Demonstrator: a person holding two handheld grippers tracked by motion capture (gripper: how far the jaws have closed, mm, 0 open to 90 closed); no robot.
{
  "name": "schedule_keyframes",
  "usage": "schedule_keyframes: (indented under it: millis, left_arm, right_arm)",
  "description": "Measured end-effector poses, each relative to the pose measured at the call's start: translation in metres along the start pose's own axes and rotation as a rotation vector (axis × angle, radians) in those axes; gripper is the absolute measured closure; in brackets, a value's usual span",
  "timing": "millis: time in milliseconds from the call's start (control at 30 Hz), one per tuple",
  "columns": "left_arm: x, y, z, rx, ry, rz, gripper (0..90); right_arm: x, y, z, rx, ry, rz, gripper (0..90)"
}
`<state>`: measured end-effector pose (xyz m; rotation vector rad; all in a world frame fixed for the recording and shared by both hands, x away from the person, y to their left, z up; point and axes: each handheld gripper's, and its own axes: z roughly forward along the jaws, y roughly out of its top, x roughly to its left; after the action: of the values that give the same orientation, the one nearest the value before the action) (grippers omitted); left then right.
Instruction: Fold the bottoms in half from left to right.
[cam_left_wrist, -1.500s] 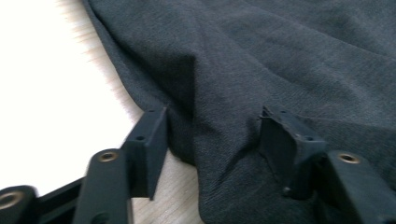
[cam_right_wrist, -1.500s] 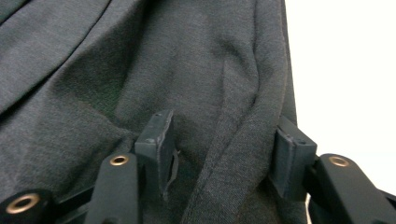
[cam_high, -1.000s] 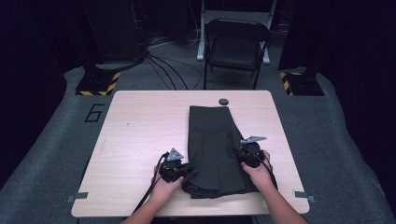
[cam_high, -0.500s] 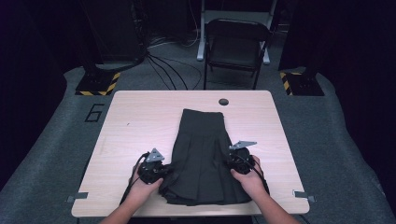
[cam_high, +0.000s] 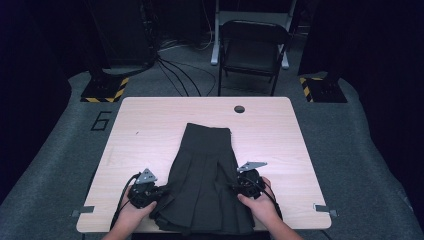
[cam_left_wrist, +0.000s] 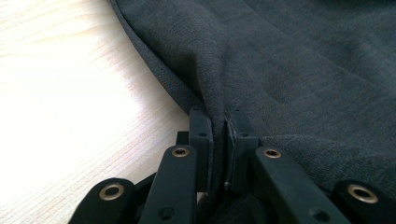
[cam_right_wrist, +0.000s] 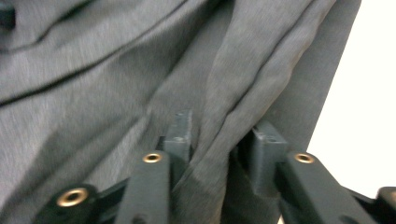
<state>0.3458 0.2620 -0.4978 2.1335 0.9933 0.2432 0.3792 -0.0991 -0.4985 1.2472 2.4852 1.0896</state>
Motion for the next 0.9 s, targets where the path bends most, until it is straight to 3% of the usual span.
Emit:
schedule_keyframes:
  millis: [67,300,367,433,600,867,900]
  left_arm:
    - [-0.001,0.0,0.0,0.004,0.008,0.008,80.0]
    - [-0.002,0.0,-0.001,-0.027,0.016,-0.017,78.8]
    - [-0.002,0.0,-0.001,-0.027,0.02,-0.006,78.5]
    - [-0.002,0.0,-0.002,-0.026,0.022,-0.001,77.4]
    - [-0.003,-0.001,-0.001,-0.029,0.029,-0.002,77.1]
    - [-0.003,-0.003,0.001,-0.024,0.034,0.006,77.1]
    - [-0.003,-0.003,0.001,-0.024,0.034,0.006,77.1]
  right_arm:
    - [-0.002,0.005,0.0,-0.015,0.011,0.011,53.5]
    - [-0.01,0.016,0.001,-0.07,0.008,0.078,47.4]
    - [-0.012,0.019,0.003,-0.074,0.001,0.08,46.4]
    - [-0.019,0.027,0.01,-0.063,0.014,0.114,44.2]
    - [-0.025,0.036,0.02,-0.059,-0.019,0.102,44.0]
    - [-0.035,0.064,0.041,-0.046,-0.121,0.068,44.8]
    - [-0.034,0.066,0.043,-0.048,-0.13,0.093,45.0]
